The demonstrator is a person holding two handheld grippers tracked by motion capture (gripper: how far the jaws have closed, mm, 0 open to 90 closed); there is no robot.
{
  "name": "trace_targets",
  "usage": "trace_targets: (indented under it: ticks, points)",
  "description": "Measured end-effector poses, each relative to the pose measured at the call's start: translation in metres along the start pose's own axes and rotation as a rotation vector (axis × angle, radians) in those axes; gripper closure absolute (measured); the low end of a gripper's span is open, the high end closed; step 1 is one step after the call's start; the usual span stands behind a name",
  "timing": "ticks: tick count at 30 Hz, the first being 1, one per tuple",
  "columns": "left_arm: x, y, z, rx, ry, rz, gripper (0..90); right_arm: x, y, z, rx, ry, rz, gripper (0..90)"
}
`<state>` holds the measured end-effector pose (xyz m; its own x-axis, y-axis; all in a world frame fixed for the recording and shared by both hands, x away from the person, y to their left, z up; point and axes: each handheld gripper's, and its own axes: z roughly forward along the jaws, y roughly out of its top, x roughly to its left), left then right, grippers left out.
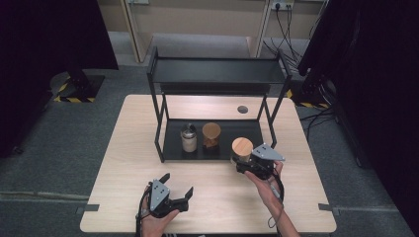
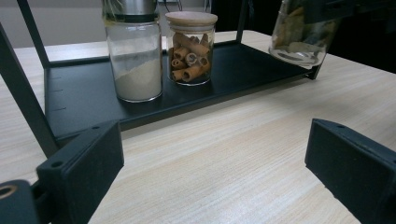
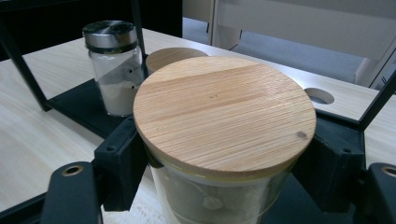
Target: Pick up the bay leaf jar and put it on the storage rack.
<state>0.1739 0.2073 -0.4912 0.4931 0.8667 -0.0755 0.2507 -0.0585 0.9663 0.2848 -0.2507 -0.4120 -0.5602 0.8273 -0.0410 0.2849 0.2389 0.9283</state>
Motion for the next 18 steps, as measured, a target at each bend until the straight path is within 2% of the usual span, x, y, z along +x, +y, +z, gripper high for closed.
trace_targets:
  ticks: [18]
  points:
    - [0.000,0.000,0.000,0.000,-0.004,0.001,3.6,-0.001,0.006,0.042,0.024,-0.065,0.025,25.4]
